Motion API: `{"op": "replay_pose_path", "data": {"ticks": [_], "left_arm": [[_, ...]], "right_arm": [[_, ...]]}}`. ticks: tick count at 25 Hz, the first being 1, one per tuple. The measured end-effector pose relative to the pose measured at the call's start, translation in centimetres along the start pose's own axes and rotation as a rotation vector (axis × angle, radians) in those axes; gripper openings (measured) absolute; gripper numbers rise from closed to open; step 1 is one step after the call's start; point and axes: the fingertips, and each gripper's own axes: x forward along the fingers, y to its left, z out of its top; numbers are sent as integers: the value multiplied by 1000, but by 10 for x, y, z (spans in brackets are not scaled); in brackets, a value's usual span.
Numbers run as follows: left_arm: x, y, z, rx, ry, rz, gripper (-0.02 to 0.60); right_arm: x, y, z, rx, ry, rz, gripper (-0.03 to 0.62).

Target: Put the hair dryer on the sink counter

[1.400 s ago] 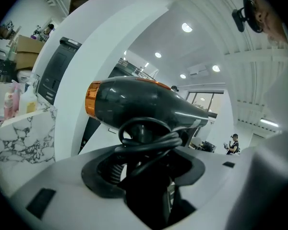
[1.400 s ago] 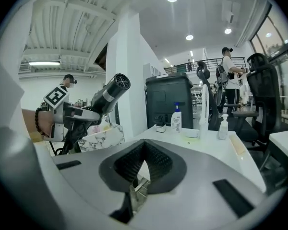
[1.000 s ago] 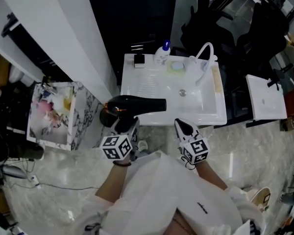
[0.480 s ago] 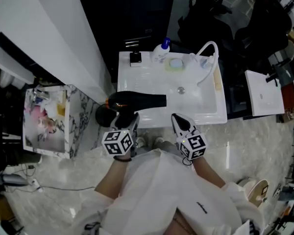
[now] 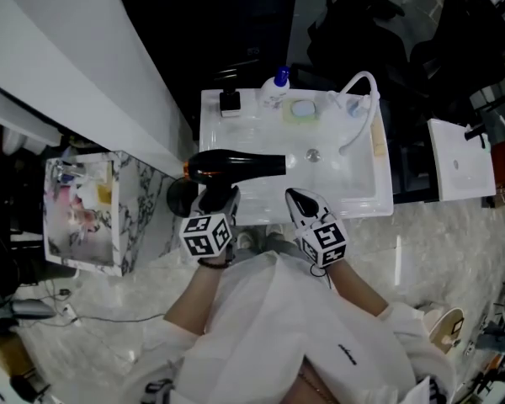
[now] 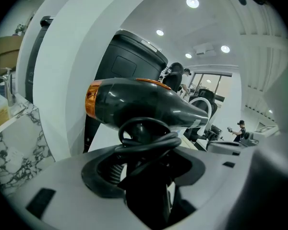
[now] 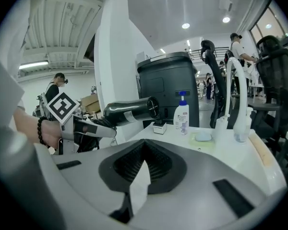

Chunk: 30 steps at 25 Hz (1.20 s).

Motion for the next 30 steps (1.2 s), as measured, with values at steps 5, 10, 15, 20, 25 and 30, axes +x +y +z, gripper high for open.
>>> {"op": "replay_pose_path", "data": {"ticks": [5,10,15,20,25,30], "left_arm": [[26,2,-4,2,33,29,268],[47,10,-9,9,75,58,268],[64,13,-14,9,105,87,268],[77,15,-16,15,123,98,268],[87,17,-25,18,154,119,268],[100,19,-33,15,183,141,268]], "right_arm": [[23,-8,-2,-15,20,31,17],[43,-13,-5,-11,32,38,17],[55,-20,-12,-2,53,47,17],[64,-29,-18,4,72,54,17],[74,-35,-31,16,105,58,17],[84,-37,-44,23,140,74,17]]}}
